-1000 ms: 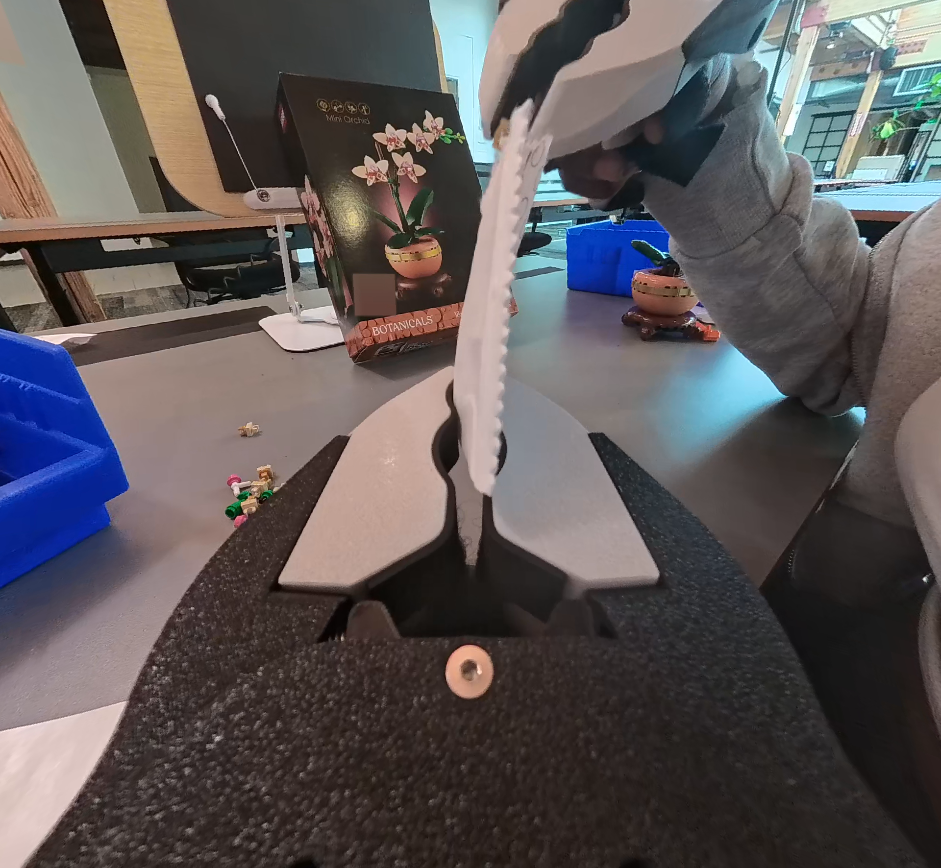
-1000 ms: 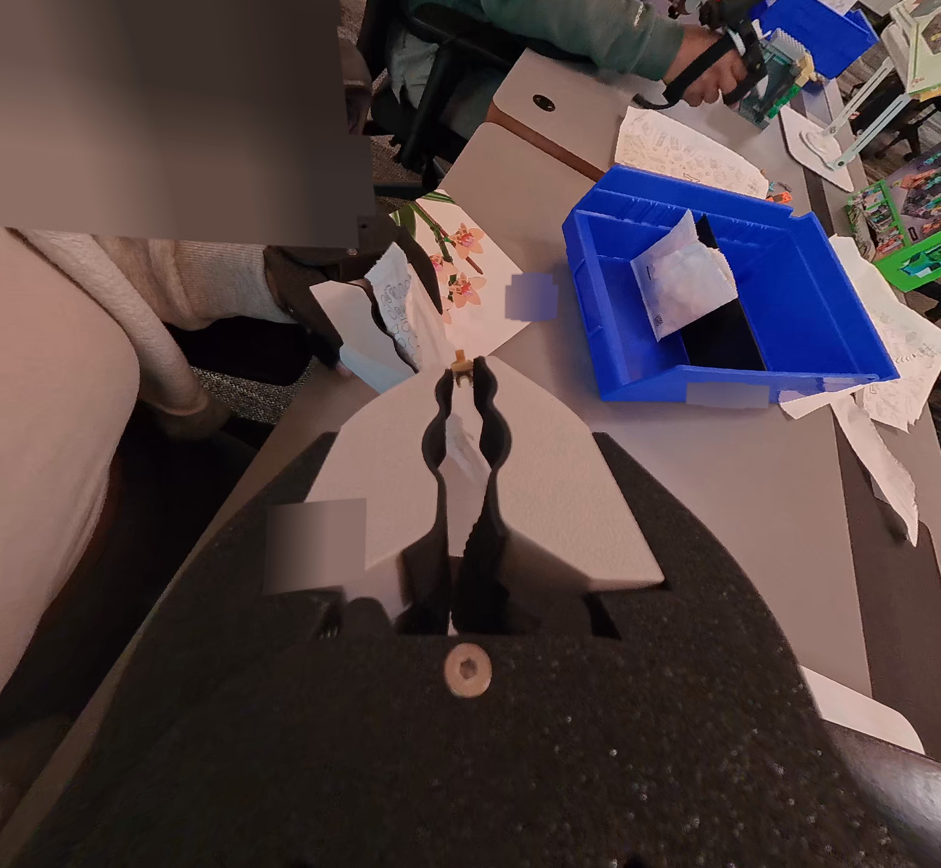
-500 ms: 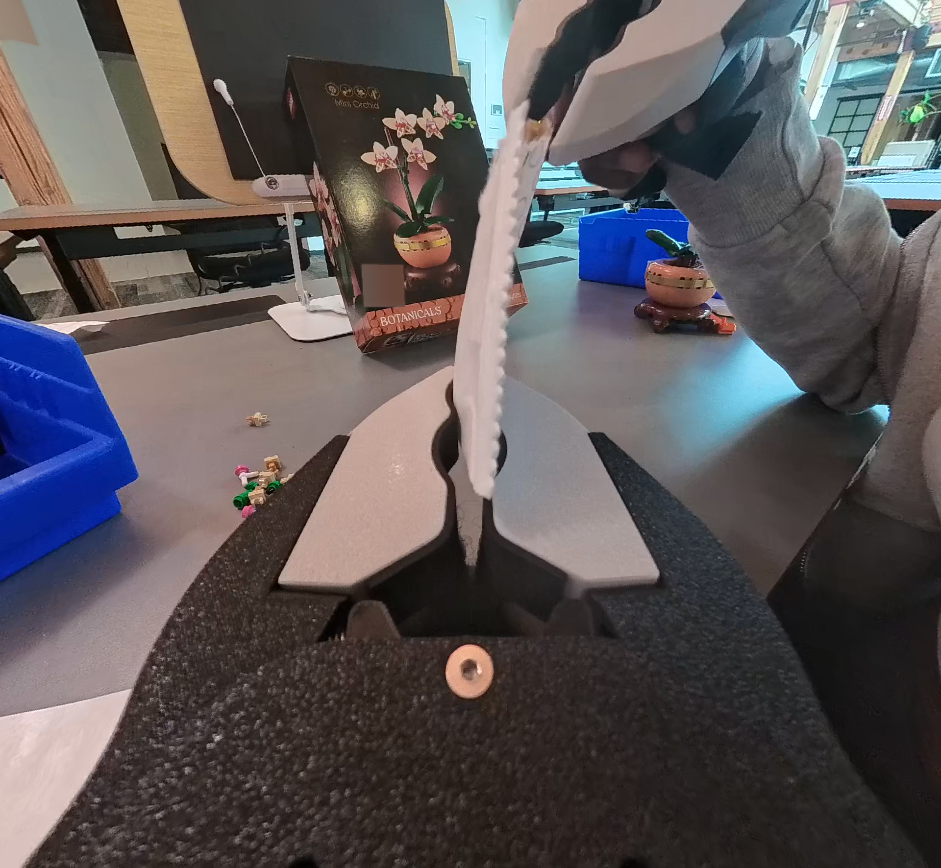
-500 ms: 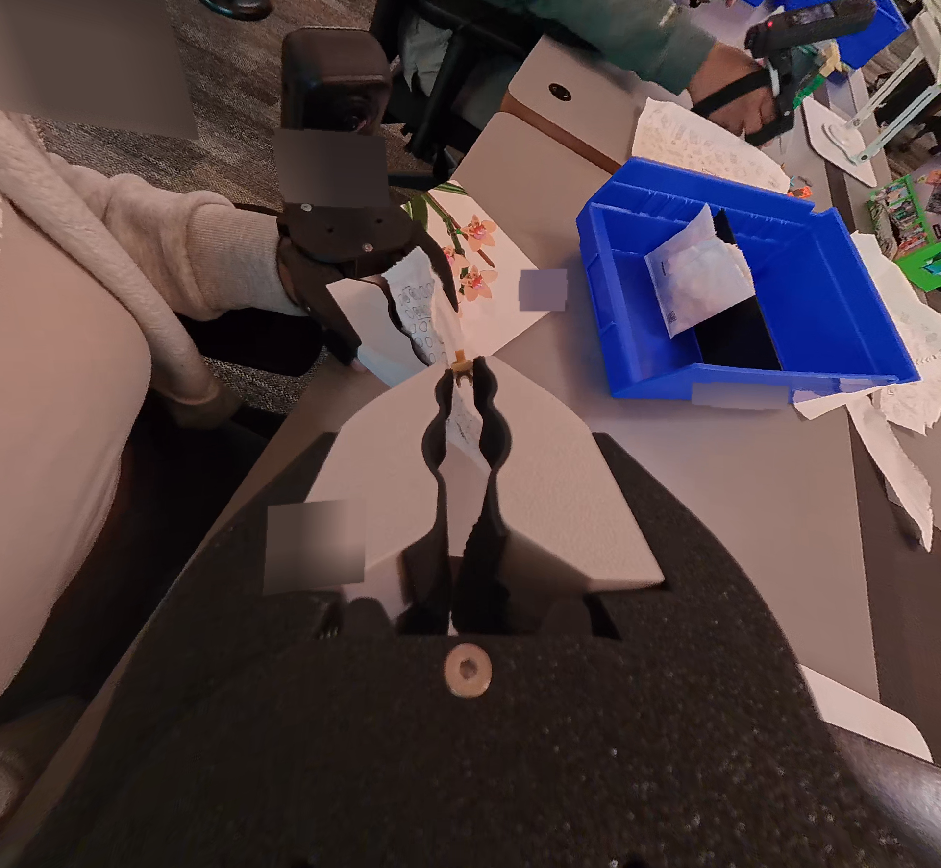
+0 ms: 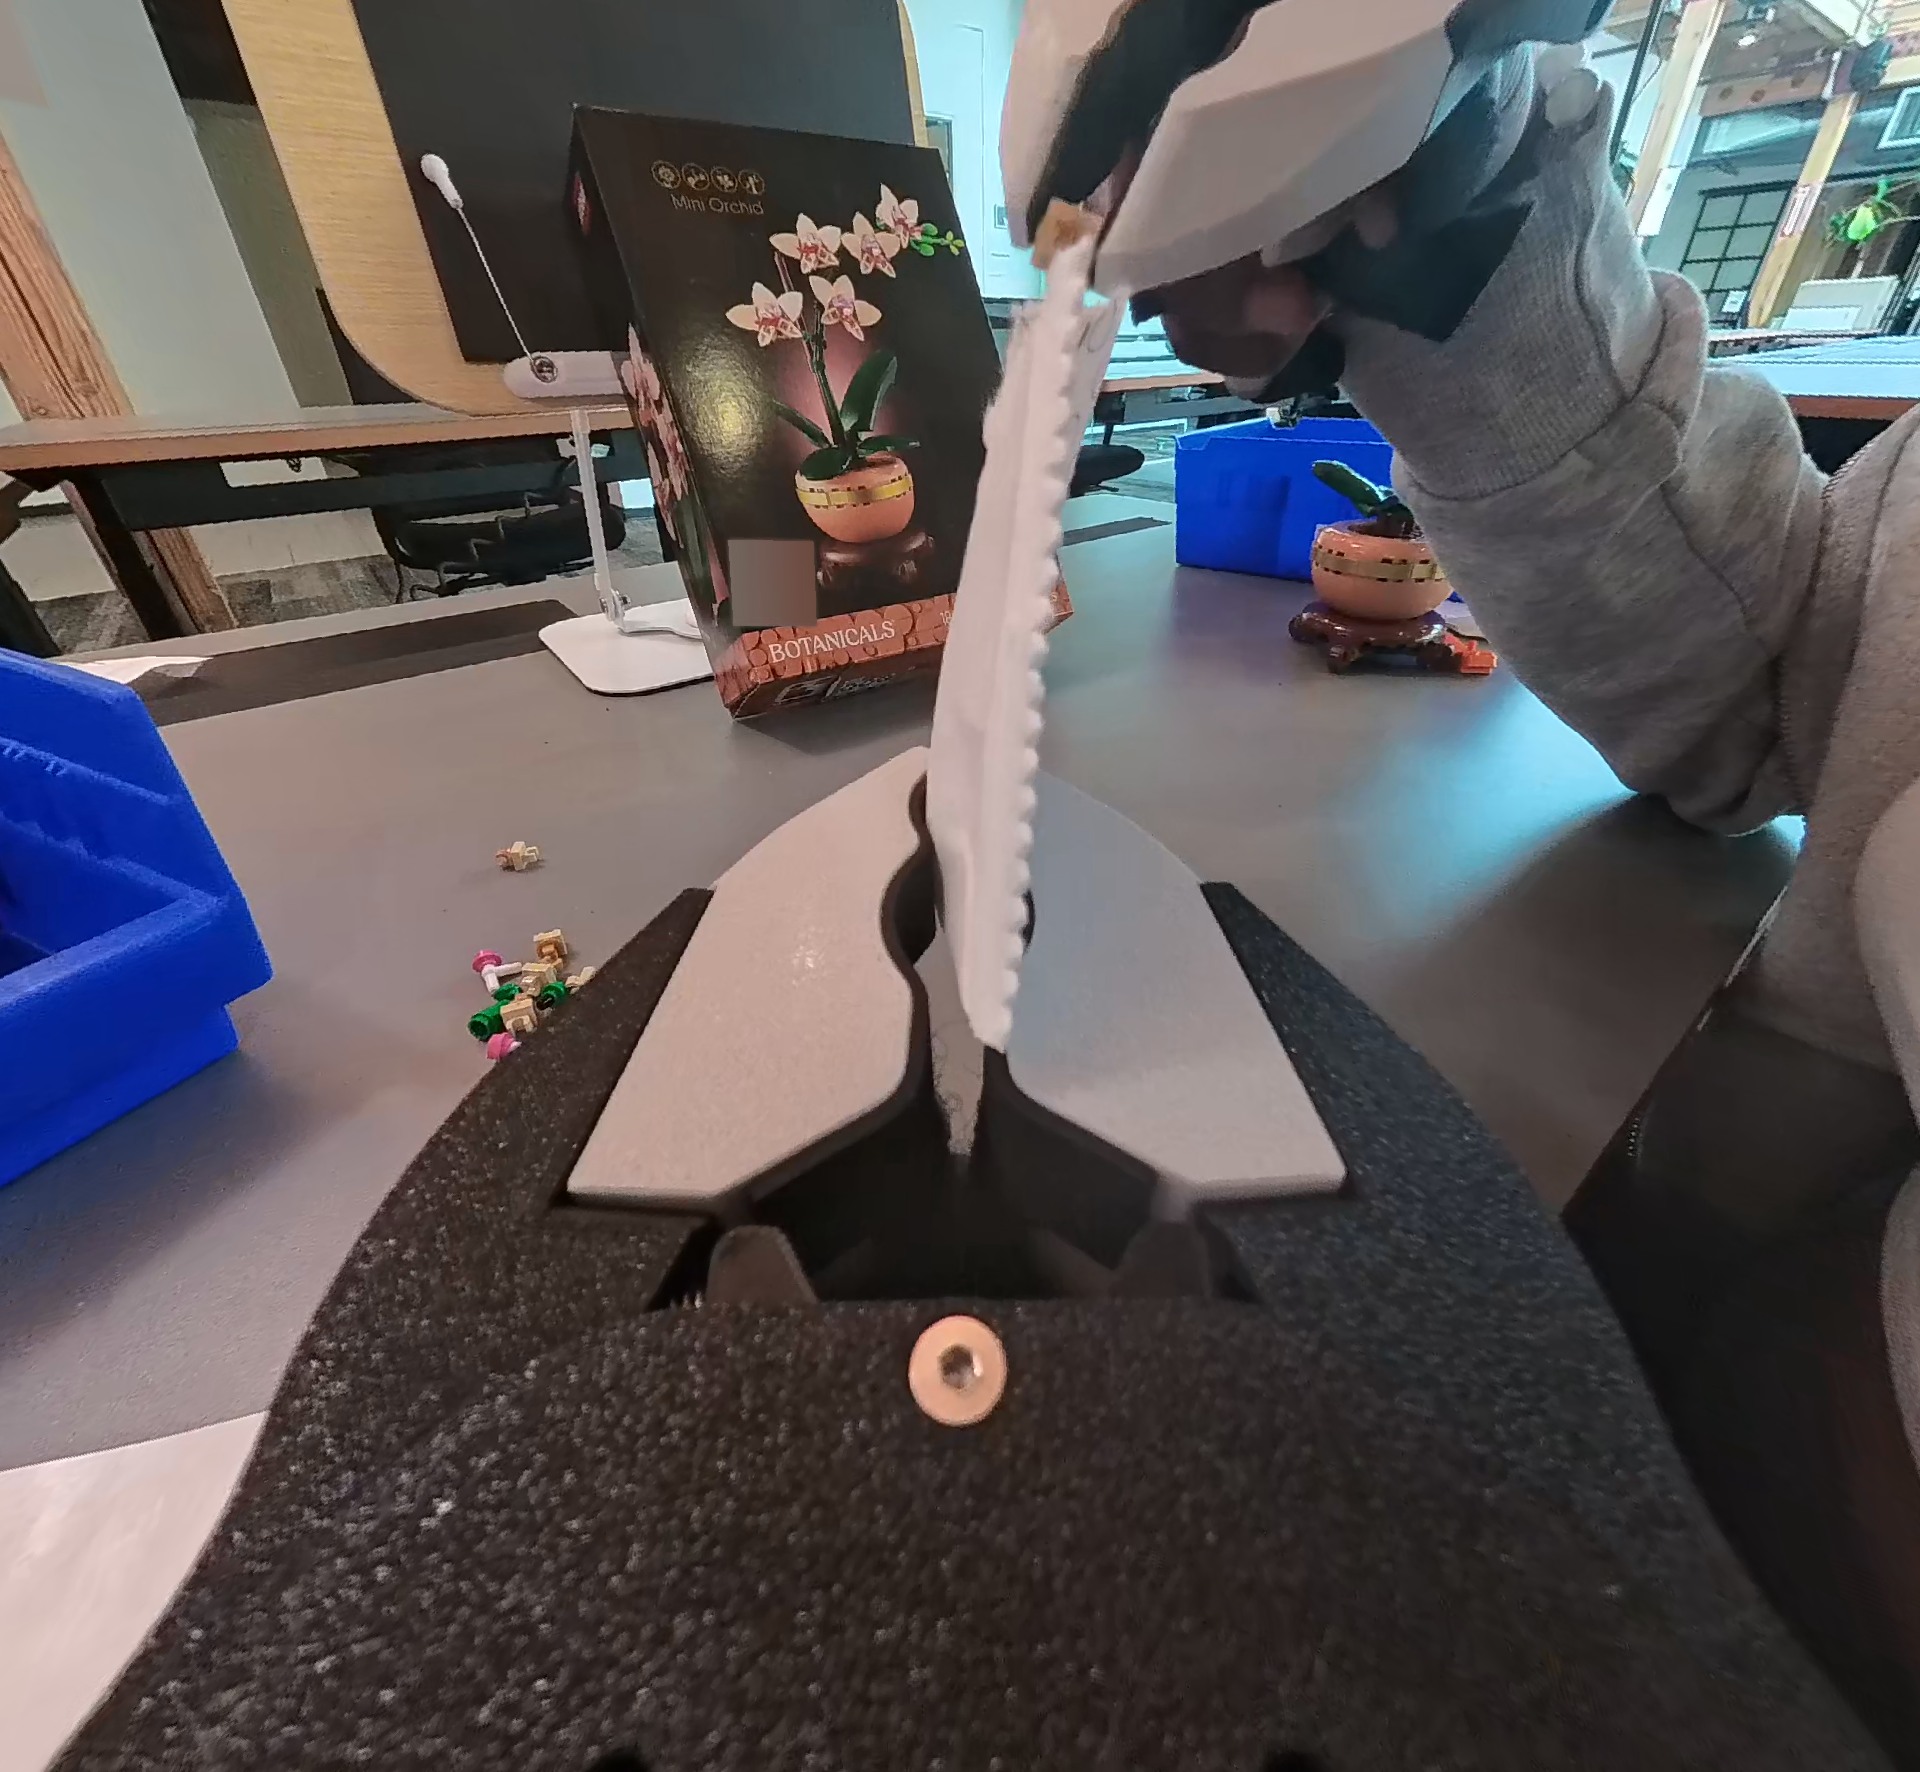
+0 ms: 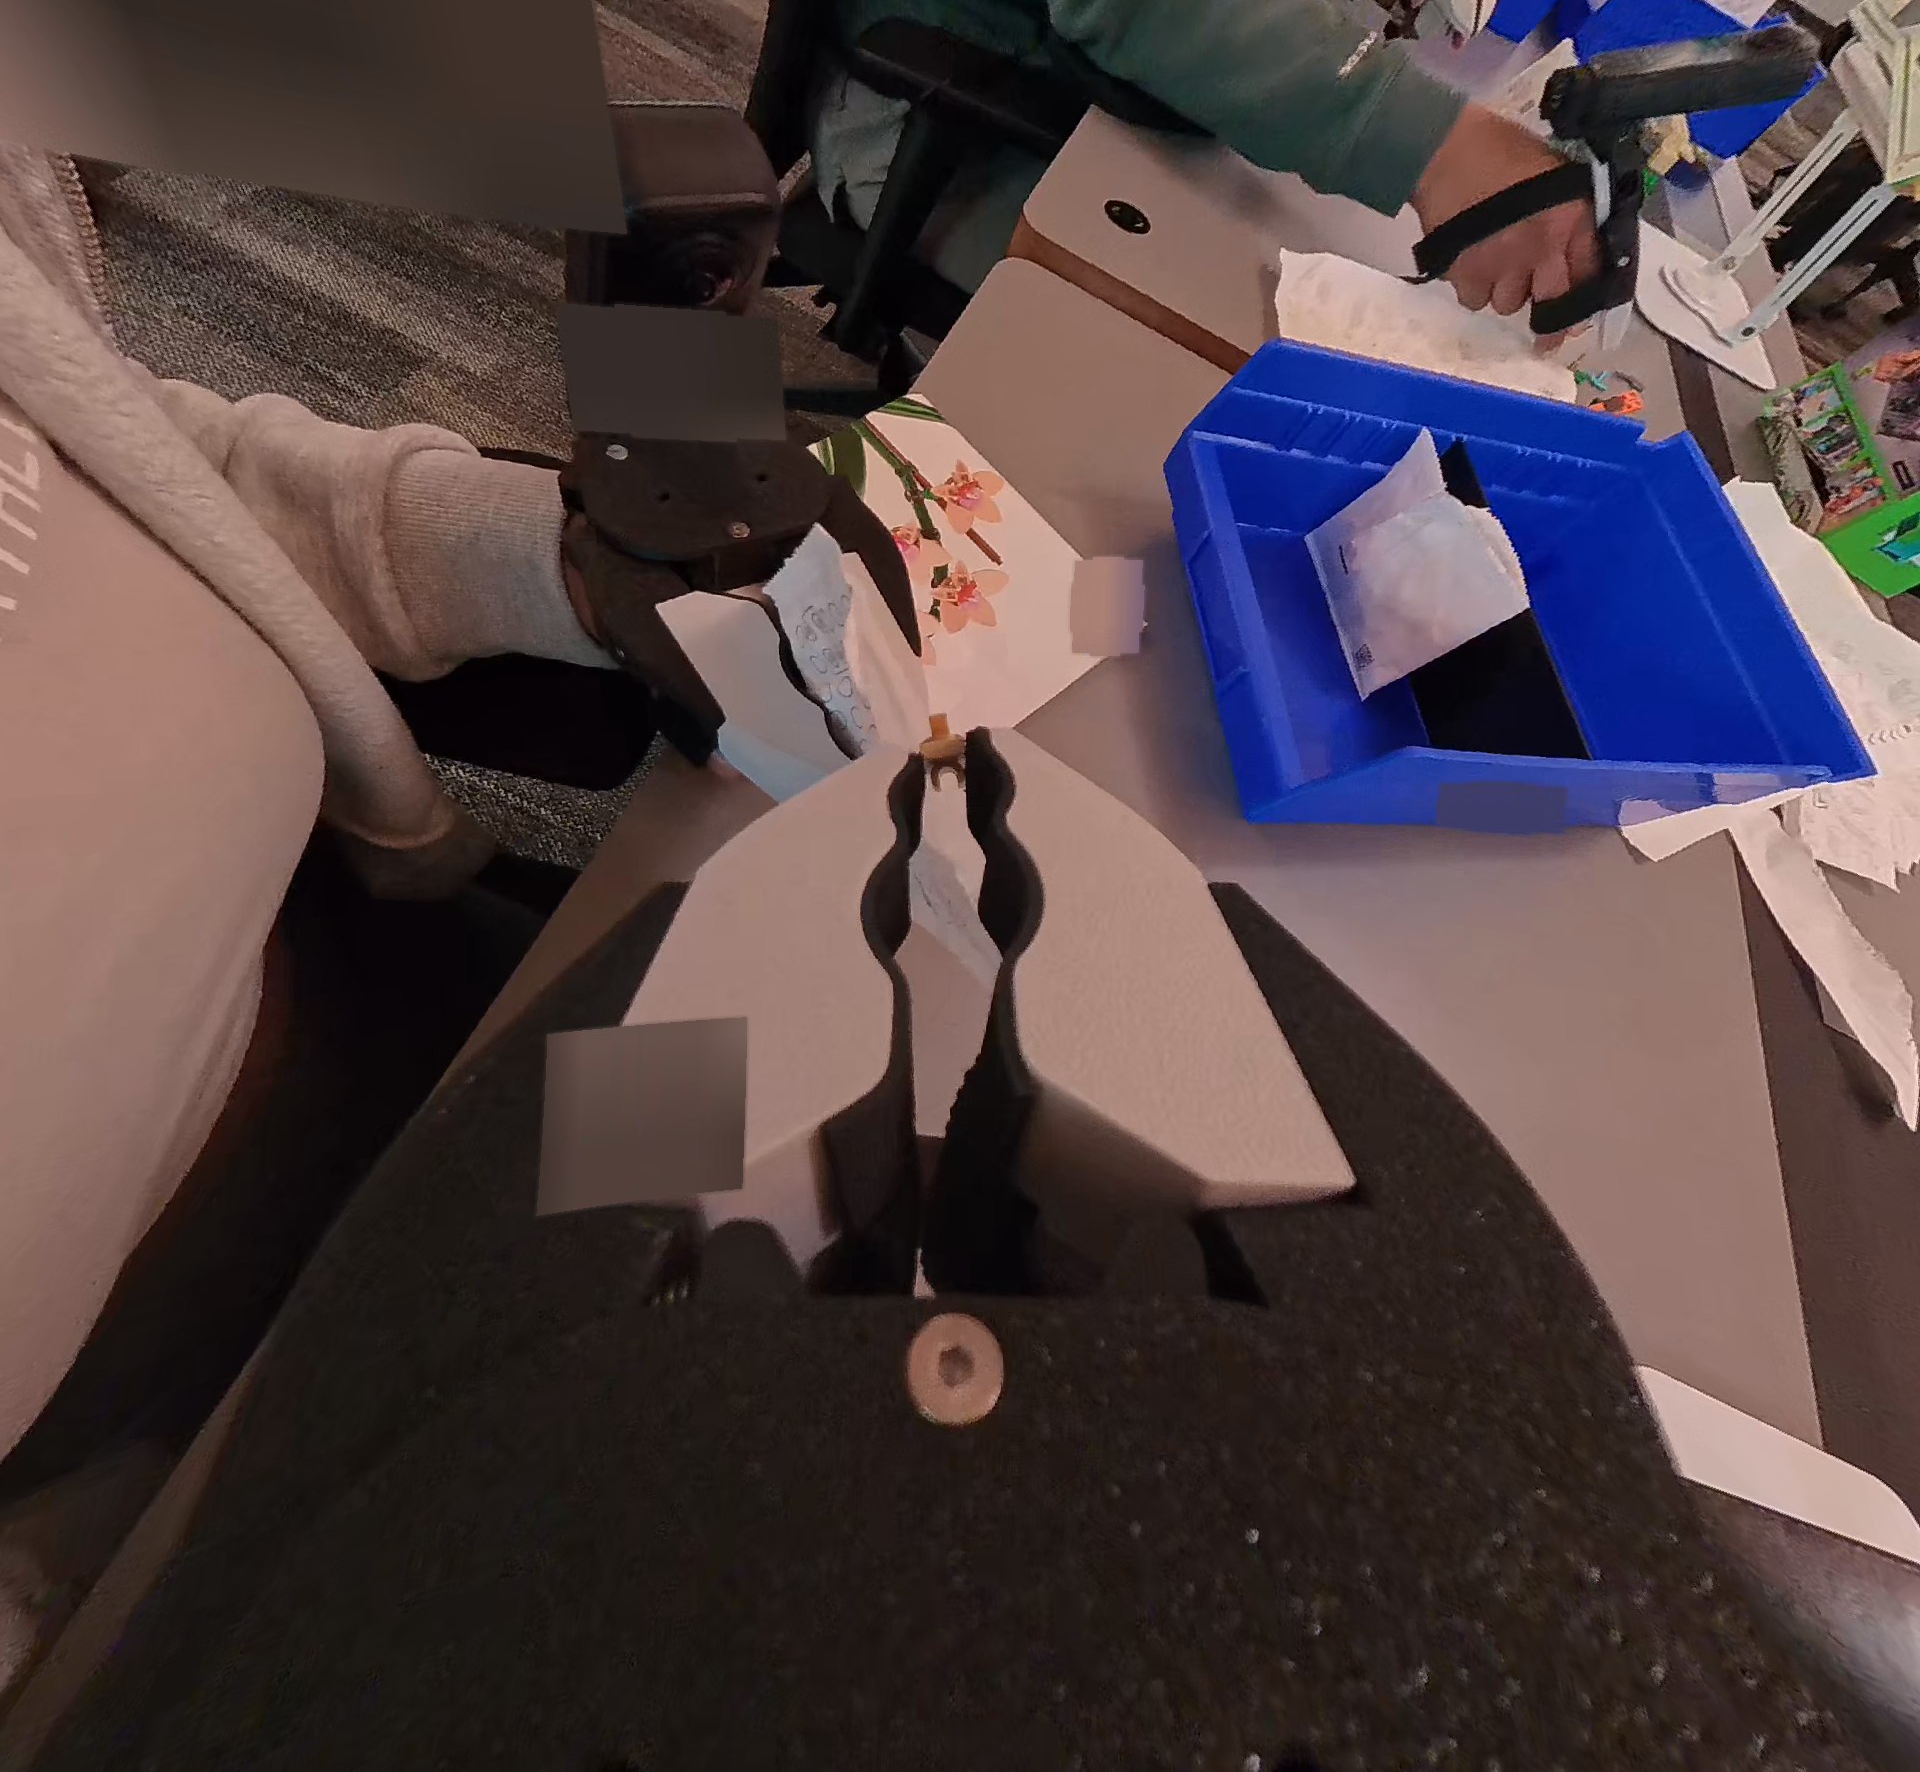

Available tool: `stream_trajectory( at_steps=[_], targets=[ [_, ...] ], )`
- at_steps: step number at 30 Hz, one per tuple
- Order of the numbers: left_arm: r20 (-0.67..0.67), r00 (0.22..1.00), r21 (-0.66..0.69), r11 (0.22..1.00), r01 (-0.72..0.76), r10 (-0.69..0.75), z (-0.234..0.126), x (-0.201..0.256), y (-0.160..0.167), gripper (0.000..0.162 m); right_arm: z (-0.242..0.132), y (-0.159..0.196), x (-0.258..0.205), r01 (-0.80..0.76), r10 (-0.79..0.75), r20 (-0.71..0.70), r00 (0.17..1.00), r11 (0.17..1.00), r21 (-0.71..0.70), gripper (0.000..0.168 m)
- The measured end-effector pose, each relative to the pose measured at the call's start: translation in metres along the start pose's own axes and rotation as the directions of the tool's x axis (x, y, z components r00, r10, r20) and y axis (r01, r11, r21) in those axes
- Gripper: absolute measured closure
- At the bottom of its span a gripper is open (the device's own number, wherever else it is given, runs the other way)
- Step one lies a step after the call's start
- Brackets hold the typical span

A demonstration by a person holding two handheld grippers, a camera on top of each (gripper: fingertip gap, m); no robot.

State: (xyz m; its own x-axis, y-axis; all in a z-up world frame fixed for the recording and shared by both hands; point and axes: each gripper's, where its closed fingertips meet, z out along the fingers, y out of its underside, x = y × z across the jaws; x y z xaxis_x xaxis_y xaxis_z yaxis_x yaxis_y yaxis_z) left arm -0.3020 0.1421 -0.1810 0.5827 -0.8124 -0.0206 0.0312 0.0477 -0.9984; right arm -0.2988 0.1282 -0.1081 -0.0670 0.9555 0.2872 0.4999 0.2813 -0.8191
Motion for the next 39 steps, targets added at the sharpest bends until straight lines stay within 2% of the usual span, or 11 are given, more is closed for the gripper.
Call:
stream_trajectory(
  at_steps=[9, 12, 15, 17, 20, 22, 27, 30, 39],
  targets=[
    [-0.005, 1.0, -0.004, 1.0, -0.009, 0.009, 0.0, 0.001, 0.0, 0.159, 0.0, -0.001, 0.005, -0.009, 0.009, -0.021, 1.0, 1.0, 0.009, 0.16],
    [-0.006, 1.0, -0.003, 1.0, -0.009, 0.009, 0.0, 0.001, 0.0, 0.16, -0.005, -0.005, 0.019, -0.03, 0.035, -0.086, 0.996, 0.998, 0.055, 0.16],
    [-0.008, 1.0, 0.002, 1.0, -0.01, 0.01, 0.0, 0.001, 0.0, 0.16, -0.011, -0.002, 0.048, -0.114, 0.135, -0.166, 0.977, 0.985, 0.131, 0.161],
    [-0.009, 1.0, 0.006, 1.0, -0.01, 0.01, -0.001, 0.002, -0.002, 0.16, -0.001, 0.015, 0.07, -0.209, 0.236, -0.186, 0.954, 0.966, 0.153, 0.161],
    [-0.014, 1.0, 0.012, 1.0, -0.012, 0.012, -0.001, 0.003, -0.002, 0.16, 0.027, 0.065, 0.09, -0.346, 0.359, -0.224, 0.906, 0.933, 0.094, 0.161],
    [-0.014, 1.0, 0.012, 1.0, -0.017, 0.017, -0.002, 0.003, -0.003, 0.159, 0.048, 0.099, 0.098, -0.4, 0.393, -0.257, 0.883, 0.916, 0.027, 0.161],
    [-0.015, 1.0, 0.021, 1.0, -0.013, 0.013, -0.002, 0.003, -0.004, 0.159, 0.081, 0.146, 0.096, -0.496, 0.465, -0.264, 0.845, 0.866, -0.06, 0.161],
    [-0.018, 1.0, 0.02, 1.0, -0.01, 0.01, -0.002, 0.003, -0.004, 0.159, 0.088, 0.16, 0.095, -0.527, 0.489, -0.268, 0.83, 0.845, -0.093, 0.161],
    [-0.019, 1.0, 0.023, 1.0, -0.003, 0.003, -0.003, 0.003, -0.003, 0.159, 0.095, 0.168, 0.091, -0.537, 0.502, -0.25, 0.828, 0.838, -0.099, 0.161]
  ],
)
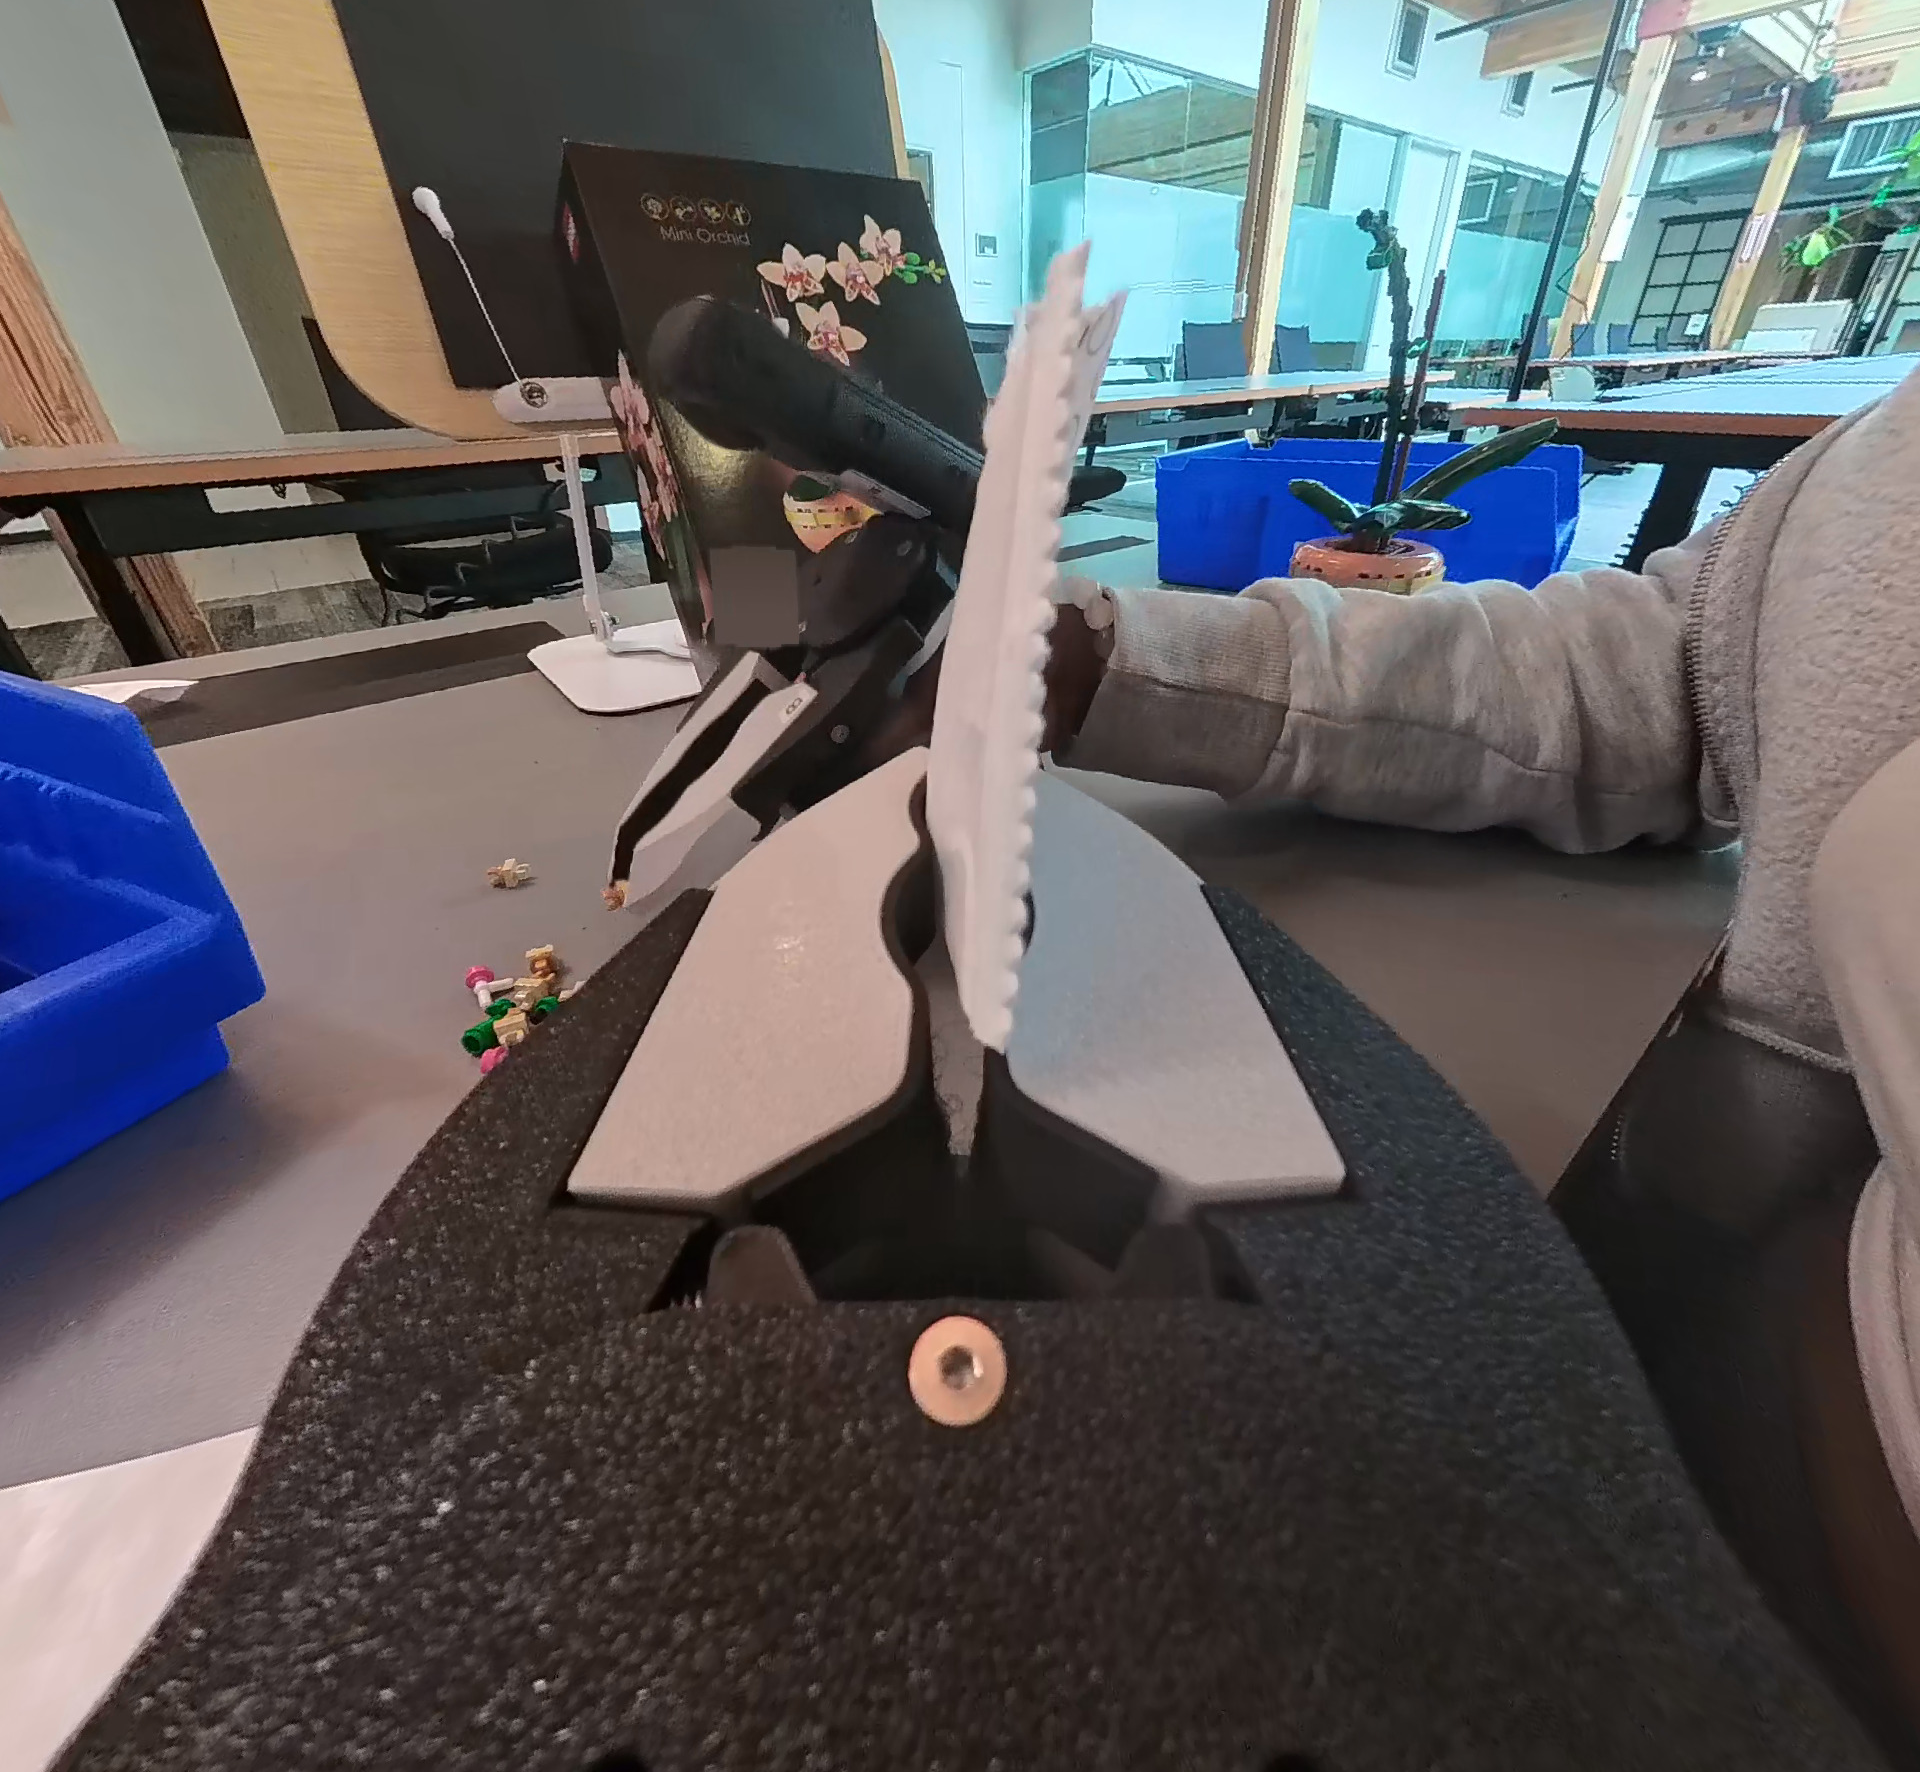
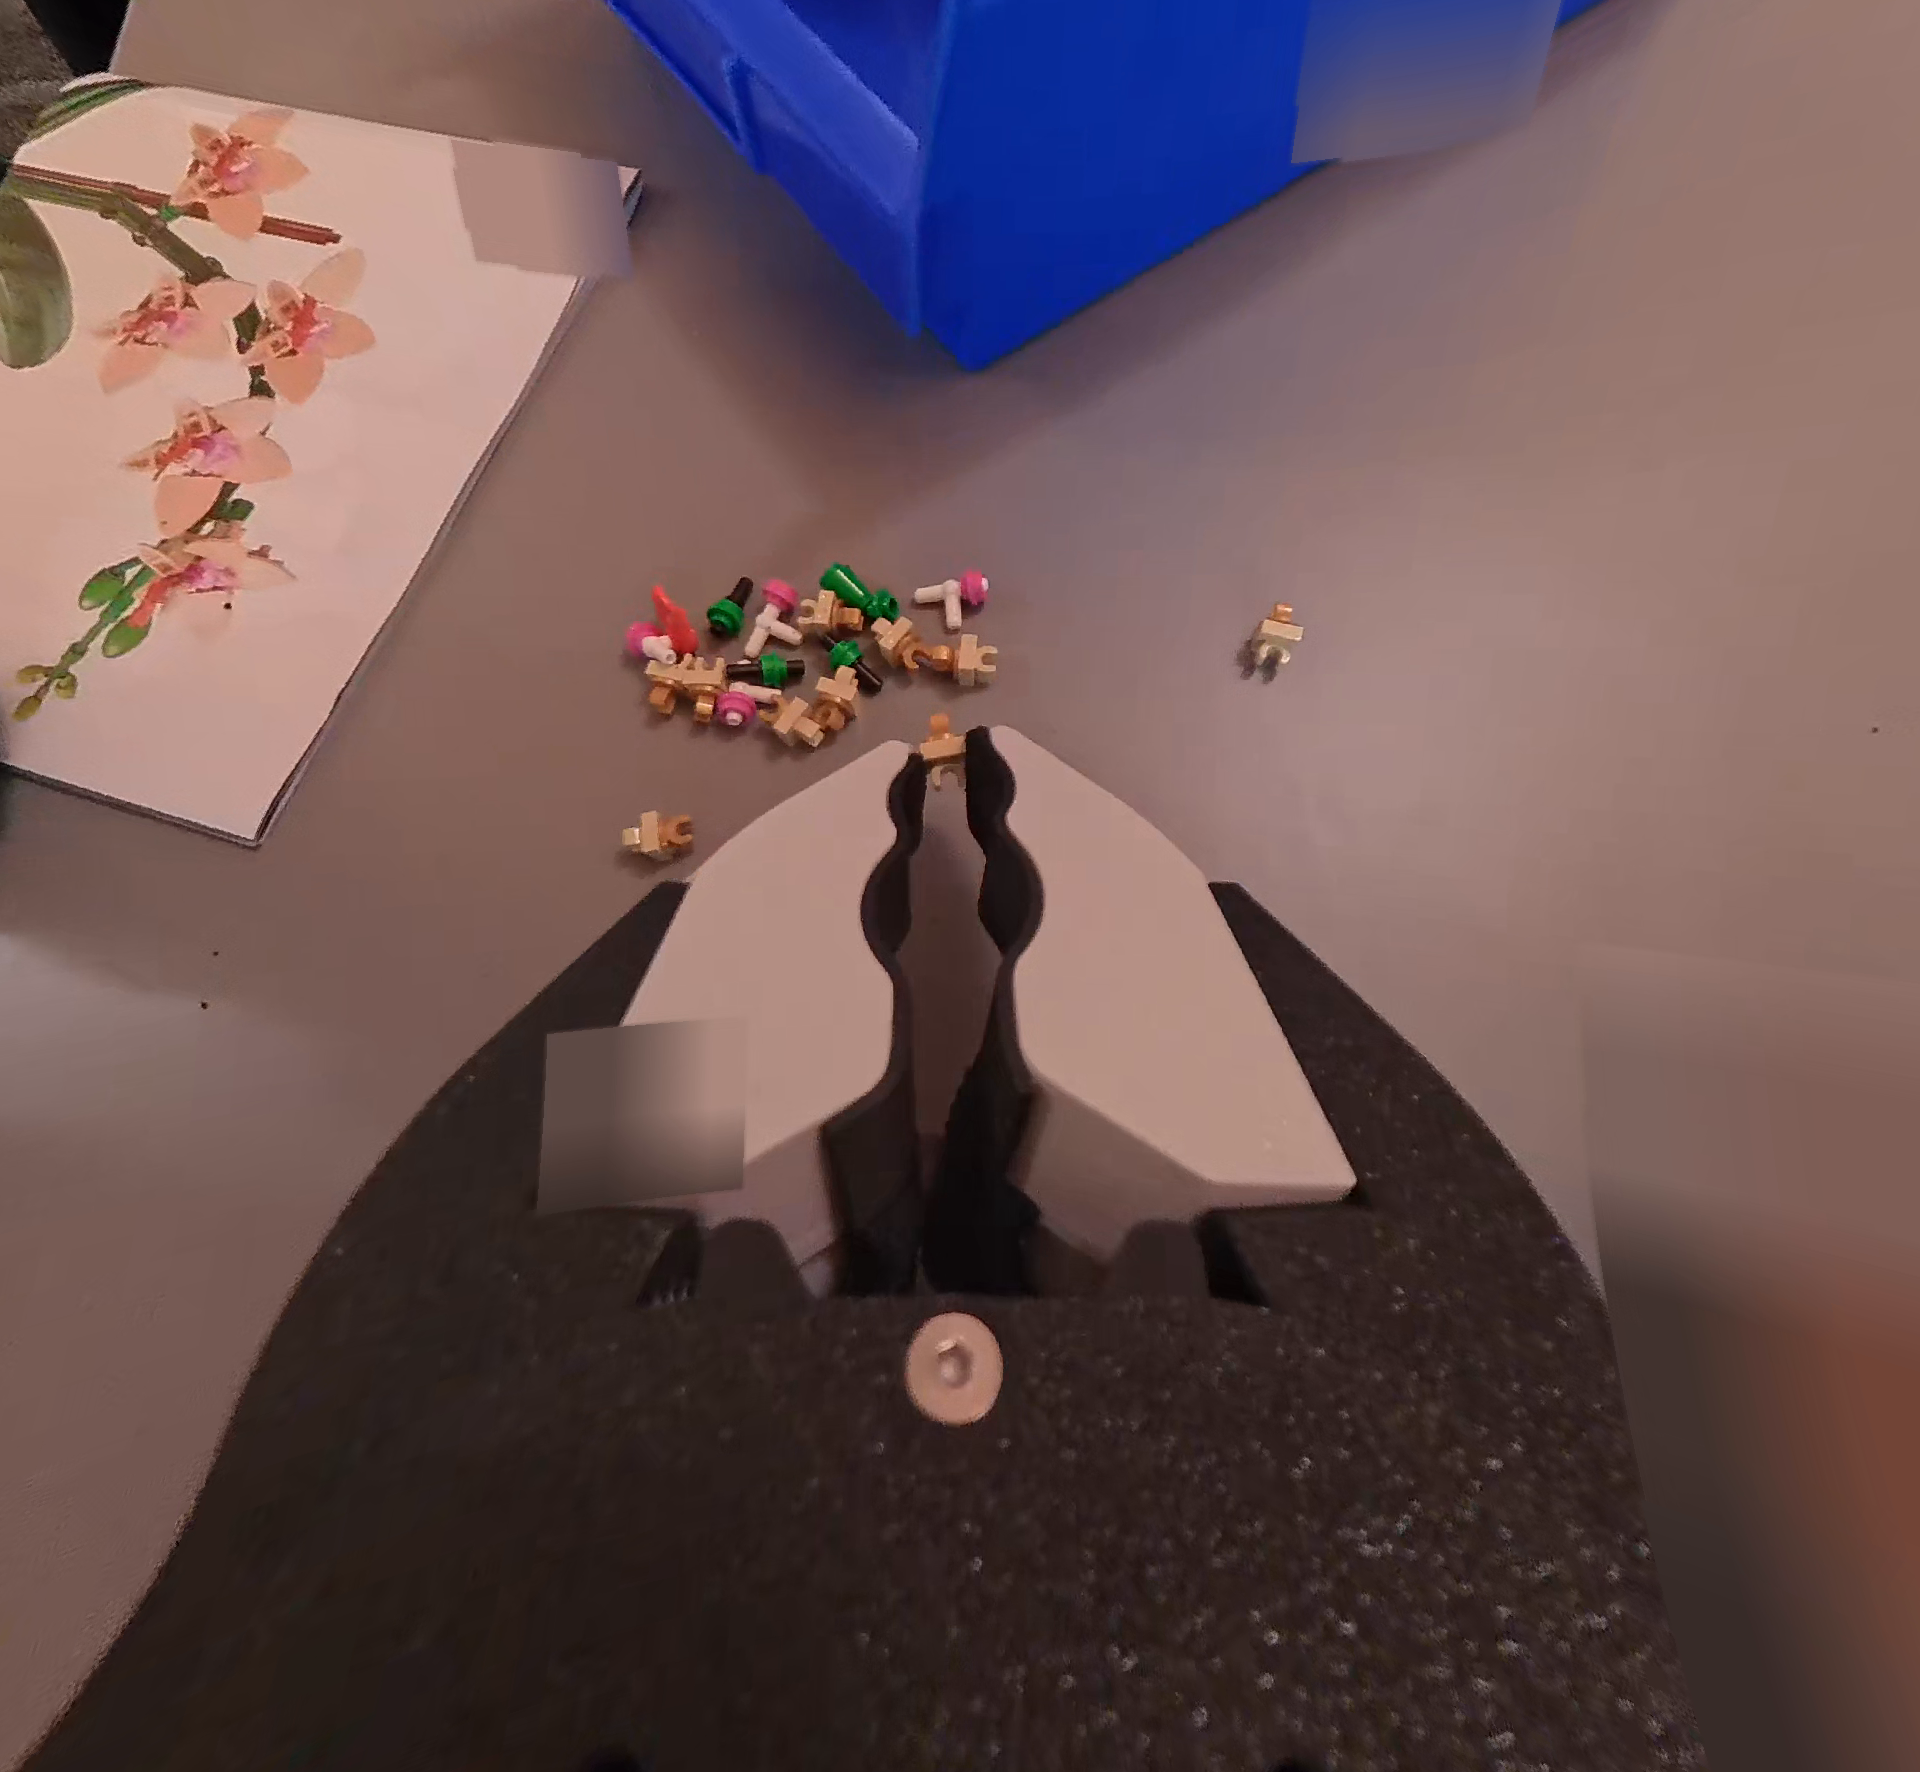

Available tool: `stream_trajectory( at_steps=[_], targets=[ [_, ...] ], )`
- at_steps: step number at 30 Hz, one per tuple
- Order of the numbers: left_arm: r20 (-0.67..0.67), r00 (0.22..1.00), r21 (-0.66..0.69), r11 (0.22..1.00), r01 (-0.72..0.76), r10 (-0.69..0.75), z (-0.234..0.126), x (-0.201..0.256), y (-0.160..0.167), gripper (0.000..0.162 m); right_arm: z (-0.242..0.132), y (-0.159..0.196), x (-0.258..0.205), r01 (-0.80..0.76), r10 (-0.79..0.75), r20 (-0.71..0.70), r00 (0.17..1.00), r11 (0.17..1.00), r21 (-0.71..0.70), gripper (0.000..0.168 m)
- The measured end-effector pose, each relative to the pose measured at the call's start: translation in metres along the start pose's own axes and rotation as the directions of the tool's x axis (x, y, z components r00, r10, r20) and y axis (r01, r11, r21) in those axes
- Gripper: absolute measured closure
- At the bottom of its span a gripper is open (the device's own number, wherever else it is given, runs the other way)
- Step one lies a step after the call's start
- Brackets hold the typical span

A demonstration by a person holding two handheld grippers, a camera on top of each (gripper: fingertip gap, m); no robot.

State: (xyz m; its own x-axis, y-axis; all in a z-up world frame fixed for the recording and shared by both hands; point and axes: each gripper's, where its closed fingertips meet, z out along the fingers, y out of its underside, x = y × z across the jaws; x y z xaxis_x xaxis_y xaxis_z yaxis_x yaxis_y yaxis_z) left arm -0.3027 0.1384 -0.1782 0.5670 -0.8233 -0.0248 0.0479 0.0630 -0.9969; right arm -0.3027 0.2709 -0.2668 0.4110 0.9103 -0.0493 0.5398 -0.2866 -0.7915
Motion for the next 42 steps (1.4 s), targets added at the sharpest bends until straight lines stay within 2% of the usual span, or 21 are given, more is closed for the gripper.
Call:
stream_trajectory(
  at_steps=[7, 11, 15, 18, 23, 27, 30, 34, 37, 42],
  targets=[
    [0.016, 1.0, 0.006, 1.0, -0.006, 0.006, -0.003, -0.002, -0.002, 0.159, -0.009, -0.007, -0.001, 0.04, -0.04, 0.002, 0.999, 0.999, 0.003, 0.161],
    [0.117, 0.99, -0.013, 0.997, -0.082, 0.083, -0.007, -0.017, -0.004, 0.159, -0.059, -0.049, -0.012, 0.058, -0.067, 0.054, 0.996, 0.986, 0.154, 0.161],
    [0.231, 0.947, -0.086, 0.974, -0.208, 0.223, -0.01, -0.03, -0.002, 0.159, -0.121, -0.094, -0.058, 0.051, -0.135, 0.224, 0.965, 0.937, 0.345, 0.16],
    [0.252, 0.927, -0.127, 0.959, -0.255, 0.28, -0.007, -0.031, 0.001, 0.158, -0.139, -0.094, -0.101, 0.143, -0.257, 0.325, 0.91, 0.931, 0.336, 0.16],
    [0.259, 0.916, -0.172, 0.948, -0.268, 0.306, -0.006, -0.034, 0.007, 0.158, -0.129, -0.077, -0.131, 0.283, -0.354, 0.356, 0.865, 0.929, 0.237, 0.161],
    [0.28, 0.93, -0.146, 0.968, -0.203, 0.237, -0.008, -0.038, 0.005, 0.159, -0.122, -0.068, -0.131, 0.331, -0.373, 0.332, 0.866, 0.927, 0.177, 0.16],
    [0.285, 0.935, -0.126, 0.976, -0.18, 0.209, -0.009, -0.039, 0.004, 0.159, -0.119, -0.069, -0.127, 0.323, -0.358, 0.301, 0.884, 0.933, 0.161, 0.16],
    [0.293, 0.924, -0.145, 0.966, -0.212, 0.246, -0.009, -0.041, 0.005, 0.159, -0.119, -0.069, -0.127, 0.277, -0.307, 0.306, 0.901, 0.951, 0.138, 0.16],
    [0.296, 0.919, -0.156, 0.962, -0.223, 0.261, -0.009, -0.041, 0.006, 0.159, -0.117, -0.064, -0.125, 0.247, -0.267, 0.315, 0.911, 0.964, 0.102, 0.147],
    [0.289, 0.927, -0.147, 0.968, -0.203, 0.238, -0.009, -0.041, 0.007, 0.159, -0.114, -0.068, -0.123, 0.25, -0.274, 0.285, 0.919, 0.961, 0.118, 0.144]
  ],
)
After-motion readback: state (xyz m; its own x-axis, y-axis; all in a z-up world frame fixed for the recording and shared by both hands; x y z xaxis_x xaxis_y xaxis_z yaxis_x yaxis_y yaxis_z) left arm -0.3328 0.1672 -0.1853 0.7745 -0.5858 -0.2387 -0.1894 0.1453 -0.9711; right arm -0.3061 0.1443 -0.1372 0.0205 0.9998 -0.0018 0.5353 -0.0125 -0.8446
